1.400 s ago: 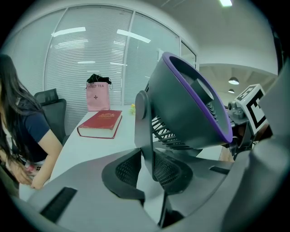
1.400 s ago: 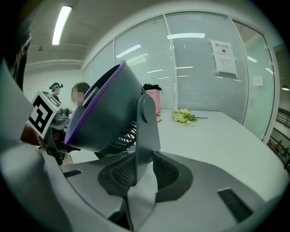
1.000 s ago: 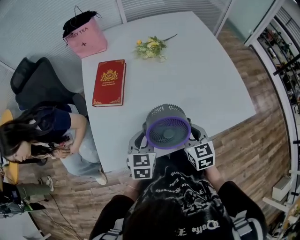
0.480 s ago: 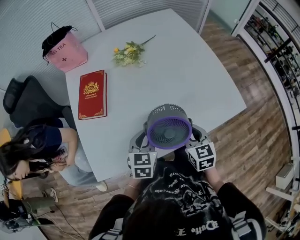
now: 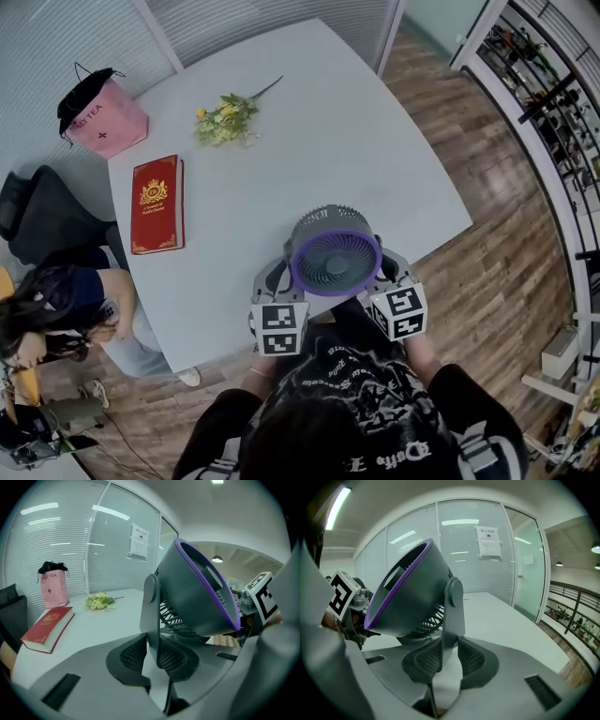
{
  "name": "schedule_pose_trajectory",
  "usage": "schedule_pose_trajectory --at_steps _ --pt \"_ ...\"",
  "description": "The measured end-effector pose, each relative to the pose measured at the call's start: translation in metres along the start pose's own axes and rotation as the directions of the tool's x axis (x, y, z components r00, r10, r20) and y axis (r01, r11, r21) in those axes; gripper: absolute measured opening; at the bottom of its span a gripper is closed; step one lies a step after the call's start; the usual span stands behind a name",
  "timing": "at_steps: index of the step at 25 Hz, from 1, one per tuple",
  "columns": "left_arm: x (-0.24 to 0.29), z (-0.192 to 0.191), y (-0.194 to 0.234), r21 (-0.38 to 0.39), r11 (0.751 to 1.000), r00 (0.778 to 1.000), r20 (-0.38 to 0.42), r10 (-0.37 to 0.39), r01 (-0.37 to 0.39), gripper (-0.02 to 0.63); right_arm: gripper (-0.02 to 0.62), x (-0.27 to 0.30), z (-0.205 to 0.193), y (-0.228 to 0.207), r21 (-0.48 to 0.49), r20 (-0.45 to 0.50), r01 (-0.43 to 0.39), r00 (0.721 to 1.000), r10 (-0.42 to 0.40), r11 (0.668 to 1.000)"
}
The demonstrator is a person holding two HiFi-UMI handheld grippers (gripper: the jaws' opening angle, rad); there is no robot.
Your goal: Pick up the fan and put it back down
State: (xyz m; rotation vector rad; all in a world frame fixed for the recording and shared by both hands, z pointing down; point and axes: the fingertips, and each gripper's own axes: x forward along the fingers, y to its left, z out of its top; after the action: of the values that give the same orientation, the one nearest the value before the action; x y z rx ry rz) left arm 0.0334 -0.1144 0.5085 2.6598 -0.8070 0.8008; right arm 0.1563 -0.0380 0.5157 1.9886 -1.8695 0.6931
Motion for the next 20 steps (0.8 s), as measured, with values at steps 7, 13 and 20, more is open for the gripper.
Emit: schedule_pose_trajectory --at_steps 7,13,20 --pt "0.028 0.021 -0.023 -0.002 1.0 1.0 -0.013 0.0 0.0 0.067 0.094 -0.001 0.009 -0.042 0.012 -0.003 -0.004 1.0 0.004 1.0" --pt "0.056 0.044 -0.032 -0.003 1.0 1.0 -0.007 0.029 -0.029 0.064 0.094 0.01 0.021 -0.074 0.02 0.009 -0.013 1.0 0.013 1.0" --pt "0.09 0.072 -0.04 0.013 0.999 0.999 -0.006 0.038 -0.038 0.064 0.092 0.023 0.044 -0.112 0.011 0.027 -0.004 1.0 0.004 1.0"
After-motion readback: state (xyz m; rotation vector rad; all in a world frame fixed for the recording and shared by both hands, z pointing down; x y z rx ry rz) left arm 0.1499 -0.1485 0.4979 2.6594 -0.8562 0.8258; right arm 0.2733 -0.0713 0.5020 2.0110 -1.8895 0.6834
